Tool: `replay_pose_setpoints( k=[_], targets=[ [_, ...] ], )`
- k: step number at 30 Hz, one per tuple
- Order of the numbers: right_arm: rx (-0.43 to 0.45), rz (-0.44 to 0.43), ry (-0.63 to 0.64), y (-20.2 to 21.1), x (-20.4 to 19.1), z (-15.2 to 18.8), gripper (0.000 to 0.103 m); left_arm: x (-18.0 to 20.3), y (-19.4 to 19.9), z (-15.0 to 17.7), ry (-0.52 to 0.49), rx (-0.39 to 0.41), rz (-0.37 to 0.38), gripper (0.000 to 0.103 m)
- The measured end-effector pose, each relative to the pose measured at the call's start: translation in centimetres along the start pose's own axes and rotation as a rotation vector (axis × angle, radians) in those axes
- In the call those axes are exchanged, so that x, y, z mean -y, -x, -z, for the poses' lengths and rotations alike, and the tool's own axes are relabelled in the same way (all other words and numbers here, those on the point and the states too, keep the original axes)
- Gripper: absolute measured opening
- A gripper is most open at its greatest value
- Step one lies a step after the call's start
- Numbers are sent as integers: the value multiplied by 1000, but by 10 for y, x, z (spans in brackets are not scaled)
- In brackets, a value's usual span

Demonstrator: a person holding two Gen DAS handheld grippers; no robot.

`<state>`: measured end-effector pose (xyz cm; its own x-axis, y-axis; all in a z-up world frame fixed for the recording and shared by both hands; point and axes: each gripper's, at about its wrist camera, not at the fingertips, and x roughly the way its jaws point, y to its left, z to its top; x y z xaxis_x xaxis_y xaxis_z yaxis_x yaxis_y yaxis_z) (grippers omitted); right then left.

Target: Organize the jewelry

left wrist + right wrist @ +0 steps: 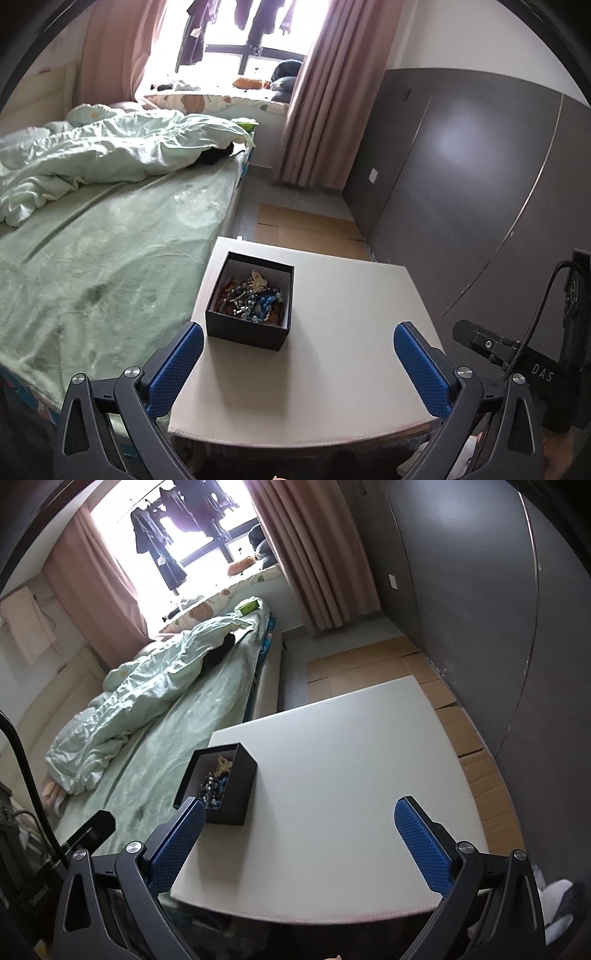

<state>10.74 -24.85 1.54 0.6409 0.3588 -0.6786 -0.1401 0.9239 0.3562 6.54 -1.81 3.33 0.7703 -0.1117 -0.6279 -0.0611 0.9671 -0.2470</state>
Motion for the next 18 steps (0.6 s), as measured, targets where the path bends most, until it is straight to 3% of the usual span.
replay_pose_setpoints(
  k=[9, 18],
  targets=[
    [-14, 2, 61, 32, -20, -3, 103, 9, 26, -9, -44, -2, -20, 103],
    [-23, -16, 74, 39, -29, 0, 103, 10, 37, -11, -66, 6, -28, 103]
  ],
)
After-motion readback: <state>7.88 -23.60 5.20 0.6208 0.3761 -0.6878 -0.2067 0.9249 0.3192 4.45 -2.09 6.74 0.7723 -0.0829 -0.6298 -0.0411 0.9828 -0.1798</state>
